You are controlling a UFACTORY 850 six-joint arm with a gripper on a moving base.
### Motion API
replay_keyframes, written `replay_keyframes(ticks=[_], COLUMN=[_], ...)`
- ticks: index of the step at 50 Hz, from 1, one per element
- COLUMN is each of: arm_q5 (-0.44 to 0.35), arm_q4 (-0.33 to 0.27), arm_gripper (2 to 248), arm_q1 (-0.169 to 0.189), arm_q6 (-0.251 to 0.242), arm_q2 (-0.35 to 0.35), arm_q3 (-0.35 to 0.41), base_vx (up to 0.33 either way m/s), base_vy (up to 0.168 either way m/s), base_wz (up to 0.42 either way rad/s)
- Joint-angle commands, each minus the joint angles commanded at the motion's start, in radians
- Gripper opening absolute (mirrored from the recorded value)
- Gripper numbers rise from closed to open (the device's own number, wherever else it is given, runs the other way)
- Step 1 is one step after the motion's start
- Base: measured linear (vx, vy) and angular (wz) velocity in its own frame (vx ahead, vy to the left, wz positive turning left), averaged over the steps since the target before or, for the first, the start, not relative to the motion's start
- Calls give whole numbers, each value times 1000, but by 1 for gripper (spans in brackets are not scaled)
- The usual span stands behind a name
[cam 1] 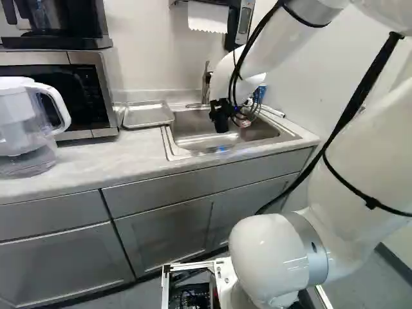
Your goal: Rinse the cup and place it in the tray
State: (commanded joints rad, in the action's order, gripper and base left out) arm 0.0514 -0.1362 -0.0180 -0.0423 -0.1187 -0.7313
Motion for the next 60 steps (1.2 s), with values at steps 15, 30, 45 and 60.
replay_keyframes(ticks=[15,30,45,60], arm_q5=[-39,-39,-39,-39], arm_q4=[0,0,0,0], arm_gripper=[123,123,123,123], arm_q1=[5,15,25,25], arm_q6=[0,0,0,0], arm_q2=[-25,-24,-18,-18], arm_q3=[24,22,17,17], base_vx=[0,0,0,0], base_vy=[0,0,0,0], base_wz=[0,0,0,0])
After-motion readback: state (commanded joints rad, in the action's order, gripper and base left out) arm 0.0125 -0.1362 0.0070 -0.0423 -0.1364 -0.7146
